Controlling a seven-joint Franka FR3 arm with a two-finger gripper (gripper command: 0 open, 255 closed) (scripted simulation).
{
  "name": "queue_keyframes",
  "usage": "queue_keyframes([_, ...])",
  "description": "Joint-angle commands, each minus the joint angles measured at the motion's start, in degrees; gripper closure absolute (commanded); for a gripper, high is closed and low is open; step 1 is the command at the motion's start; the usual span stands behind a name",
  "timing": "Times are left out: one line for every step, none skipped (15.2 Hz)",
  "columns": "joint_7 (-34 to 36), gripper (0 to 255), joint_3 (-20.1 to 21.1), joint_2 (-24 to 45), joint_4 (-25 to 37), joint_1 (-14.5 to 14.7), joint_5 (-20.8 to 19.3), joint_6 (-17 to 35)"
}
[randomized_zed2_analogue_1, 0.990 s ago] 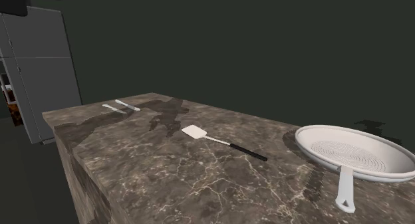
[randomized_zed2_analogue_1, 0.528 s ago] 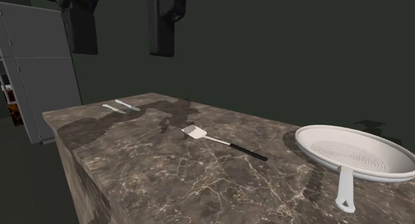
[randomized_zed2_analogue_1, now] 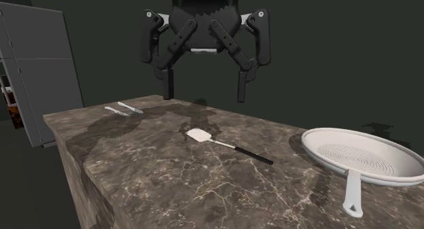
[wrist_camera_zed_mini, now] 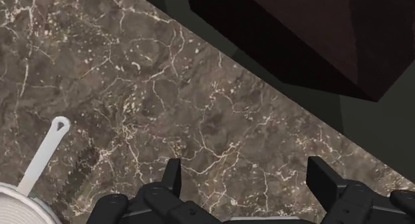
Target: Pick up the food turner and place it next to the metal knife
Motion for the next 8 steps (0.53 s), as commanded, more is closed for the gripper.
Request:
queue_keyframes([-4.6, 0, -0.4, 4.3, 2.3, 0.7, -0.2, 2.2])
queue_keyframes([-6.6, 0, -0.5, 6.4, 3.6, 1.1, -0.2, 3.2])
queue_keyframes([-8.7, 0, -0.5, 8.6, 4.9, 1.4, -0.3, 4.1])
queue_keyframes([-10.7, 0, -0.5, 10.7, 6.2, 1.7, -0.2, 5.0])
queue_keyframes([-12.7, 0, -0.4, 12.8, 7.6, 2.0, -0.2, 5.9])
queue_keyframes([-14.7, 0, -0.3, 14.9, 9.0, 2.3, -0.2, 6.7])
queue_keyframes([-16.6, 0, -0.1, 16.9, 10.5, 2.5, -0.2, 7.4])
queue_keyframes([-18.4, 0, 0.1, 19.0, 11.9, 2.8, -0.2, 8.1])
